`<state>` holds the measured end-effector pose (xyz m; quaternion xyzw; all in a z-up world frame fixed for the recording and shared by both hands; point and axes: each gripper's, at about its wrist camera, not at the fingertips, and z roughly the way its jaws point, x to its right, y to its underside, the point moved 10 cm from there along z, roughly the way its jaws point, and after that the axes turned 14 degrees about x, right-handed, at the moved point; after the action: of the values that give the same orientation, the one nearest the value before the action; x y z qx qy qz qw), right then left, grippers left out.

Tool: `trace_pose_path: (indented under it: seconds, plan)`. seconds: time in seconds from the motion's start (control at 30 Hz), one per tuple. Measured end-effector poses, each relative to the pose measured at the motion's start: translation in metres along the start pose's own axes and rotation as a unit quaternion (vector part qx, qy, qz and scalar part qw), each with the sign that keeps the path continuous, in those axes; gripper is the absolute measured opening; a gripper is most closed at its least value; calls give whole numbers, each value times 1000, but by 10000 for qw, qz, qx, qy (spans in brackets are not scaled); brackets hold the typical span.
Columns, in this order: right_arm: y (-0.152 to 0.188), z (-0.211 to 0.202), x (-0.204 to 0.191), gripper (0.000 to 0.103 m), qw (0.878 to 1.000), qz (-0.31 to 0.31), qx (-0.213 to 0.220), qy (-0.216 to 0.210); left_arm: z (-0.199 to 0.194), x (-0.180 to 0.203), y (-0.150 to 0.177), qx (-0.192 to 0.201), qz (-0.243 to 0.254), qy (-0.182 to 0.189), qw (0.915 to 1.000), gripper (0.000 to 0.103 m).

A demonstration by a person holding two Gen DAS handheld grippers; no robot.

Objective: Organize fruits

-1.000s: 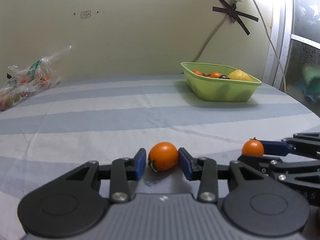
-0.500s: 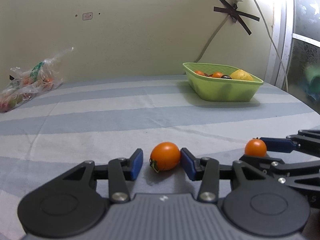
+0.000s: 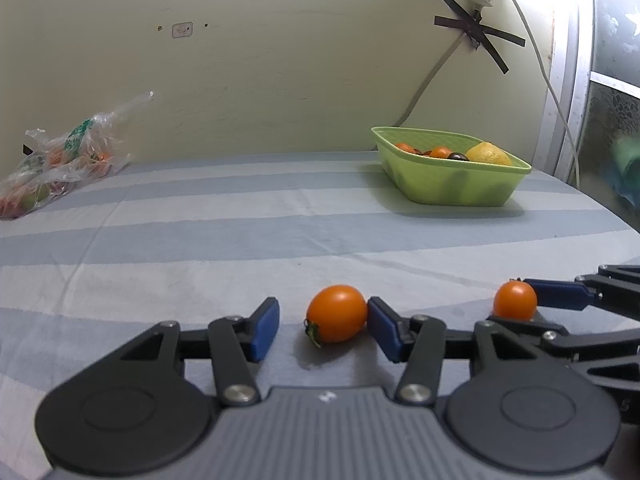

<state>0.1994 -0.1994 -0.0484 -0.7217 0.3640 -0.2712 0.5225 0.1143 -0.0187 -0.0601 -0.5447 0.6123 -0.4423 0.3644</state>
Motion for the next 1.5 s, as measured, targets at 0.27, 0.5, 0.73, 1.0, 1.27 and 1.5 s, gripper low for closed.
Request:
trace_pose_path:
  seconds: [0.27,0.5,0.73,1.0,1.27,1.5]
  plan:
    - [0,0,0,52,10000,-3,2,7,1,0,0,-8,-3,-1,10000,52]
    - [0,0,0,52,10000,0,6,11,1,1,1,-9,-6,-7,10000,54]
    - [1,-1,0,52,10000,0,8,17,1,1,1,-13,-1,-1,10000,55]
    - [1,-1,0,52,10000,1,11,21,1,1,1,-14,-3,-8,10000,56]
    - [1,-1,0,53,10000,3,12,24,1,1,1,-16,-3,-6,10000,58]
    - [1,-1,0,53,10000,0,15,27,1,2,1,-19,-2,-7,10000,58]
